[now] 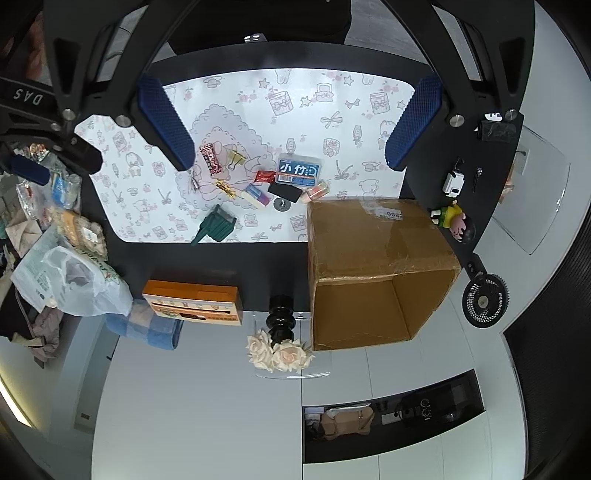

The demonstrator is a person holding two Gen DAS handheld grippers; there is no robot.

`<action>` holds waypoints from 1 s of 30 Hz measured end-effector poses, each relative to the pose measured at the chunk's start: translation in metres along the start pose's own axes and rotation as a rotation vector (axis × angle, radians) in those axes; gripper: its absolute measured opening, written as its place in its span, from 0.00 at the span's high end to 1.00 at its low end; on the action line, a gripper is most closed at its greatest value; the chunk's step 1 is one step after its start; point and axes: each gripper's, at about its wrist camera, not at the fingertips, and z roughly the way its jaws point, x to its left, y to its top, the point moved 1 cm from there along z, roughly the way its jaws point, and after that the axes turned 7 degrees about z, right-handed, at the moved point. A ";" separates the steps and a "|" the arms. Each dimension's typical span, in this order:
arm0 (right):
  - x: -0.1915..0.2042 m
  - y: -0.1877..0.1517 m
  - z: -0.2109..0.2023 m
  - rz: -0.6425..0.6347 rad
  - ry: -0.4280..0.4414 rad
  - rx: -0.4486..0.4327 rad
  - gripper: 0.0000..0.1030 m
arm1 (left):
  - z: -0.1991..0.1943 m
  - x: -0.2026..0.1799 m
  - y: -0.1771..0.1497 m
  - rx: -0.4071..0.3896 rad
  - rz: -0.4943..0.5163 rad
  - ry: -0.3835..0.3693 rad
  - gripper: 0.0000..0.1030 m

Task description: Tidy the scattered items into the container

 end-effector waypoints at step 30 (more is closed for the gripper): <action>-0.011 0.004 -0.001 -0.005 -0.051 -0.011 0.00 | 0.005 0.002 -0.007 0.039 -0.025 -0.018 0.00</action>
